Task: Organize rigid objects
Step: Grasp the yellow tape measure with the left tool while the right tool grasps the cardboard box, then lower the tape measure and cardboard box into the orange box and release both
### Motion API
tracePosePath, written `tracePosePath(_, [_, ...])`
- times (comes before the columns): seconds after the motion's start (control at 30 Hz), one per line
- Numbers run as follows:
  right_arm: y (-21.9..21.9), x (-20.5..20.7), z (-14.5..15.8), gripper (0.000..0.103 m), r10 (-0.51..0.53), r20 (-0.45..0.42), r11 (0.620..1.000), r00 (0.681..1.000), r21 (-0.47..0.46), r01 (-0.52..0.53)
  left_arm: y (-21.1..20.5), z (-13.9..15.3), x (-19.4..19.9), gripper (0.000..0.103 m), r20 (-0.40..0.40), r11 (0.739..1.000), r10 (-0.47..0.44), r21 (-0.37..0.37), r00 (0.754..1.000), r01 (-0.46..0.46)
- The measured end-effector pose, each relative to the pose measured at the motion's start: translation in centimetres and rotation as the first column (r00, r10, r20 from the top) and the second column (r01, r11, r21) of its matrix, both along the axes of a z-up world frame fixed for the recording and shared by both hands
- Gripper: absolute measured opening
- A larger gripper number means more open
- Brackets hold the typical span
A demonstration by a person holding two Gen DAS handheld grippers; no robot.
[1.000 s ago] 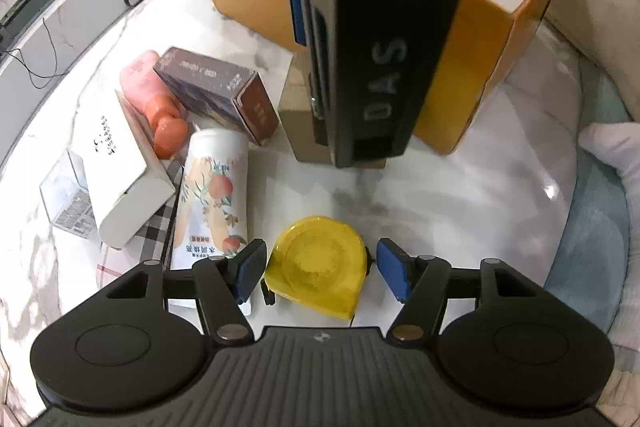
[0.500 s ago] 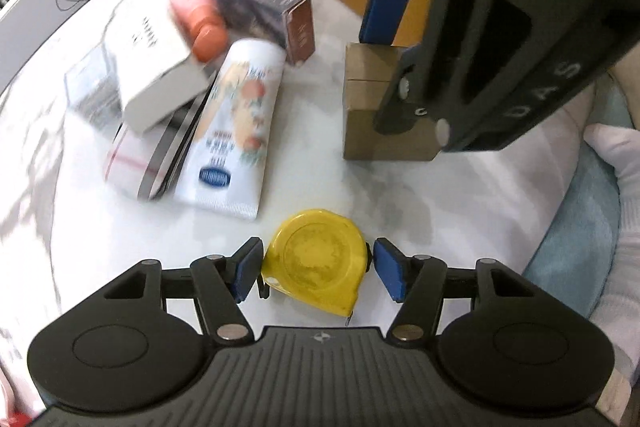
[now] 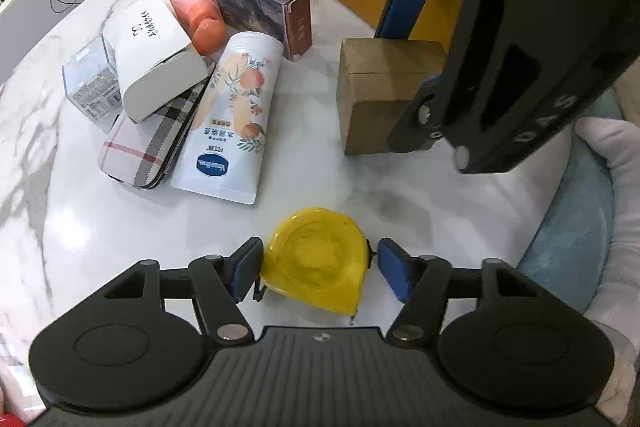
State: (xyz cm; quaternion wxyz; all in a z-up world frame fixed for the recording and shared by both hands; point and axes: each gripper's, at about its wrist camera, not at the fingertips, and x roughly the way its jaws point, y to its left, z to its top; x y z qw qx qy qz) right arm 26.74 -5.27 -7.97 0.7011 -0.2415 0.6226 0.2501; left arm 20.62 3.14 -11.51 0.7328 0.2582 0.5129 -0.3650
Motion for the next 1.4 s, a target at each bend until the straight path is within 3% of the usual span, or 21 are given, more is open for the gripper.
tracePosePath(0.03, [0.0,0.0,-0.2,0.046,-0.003,0.005,1.0,1.0,-0.004,0.003,0.0,0.0,0.1,0.069,0.0,1.0,0.012,0.001,1.0,-0.012])
tracePosePath(0.3, [-0.9,-0.7,0.4,0.045,-0.036,0.043,0.999,0.998,0.027,0.035,0.0,0.4,0.3,0.068,0.036,0.993,0.118,-0.009,0.992,-0.118])
tracePosePath(0.53, [-1.2,-1.7,3.8,0.045,-0.06,0.115,0.995,0.992,0.085,0.051,-0.1,4.5,-0.4,0.068,0.102,0.985,0.167,-0.07,0.981,-0.16])
tracePosePath(0.83, [-4.4,-3.8,11.2,0.045,-0.134,0.265,0.983,0.955,0.159,0.094,-2.7,11.9,-2.1,0.068,0.25,0.982,0.161,-0.14,0.955,-0.129])
tracePosePath(1.07, [-10.7,-5.5,15.3,0.045,-0.255,0.343,0.964,0.904,0.167,0.208,-8.1,15.8,-3.5,0.068,0.329,0.981,0.091,-0.192,0.94,-0.028])
tracePosePath(1.2, [-14.6,-6.2,14.6,0.045,-0.322,0.328,0.946,0.888,0.143,0.29,-12.0,15.4,-3.9,0.068,0.347,0.981,0.025,-0.189,0.937,0.044])
tracePosePath(1.4, [-19.7,-5.8,10.4,0.045,-0.426,0.243,0.905,0.872,0.123,0.408,-17.0,12.7,-3.3,0.068,0.322,0.983,-0.063,-0.144,0.945,0.114])
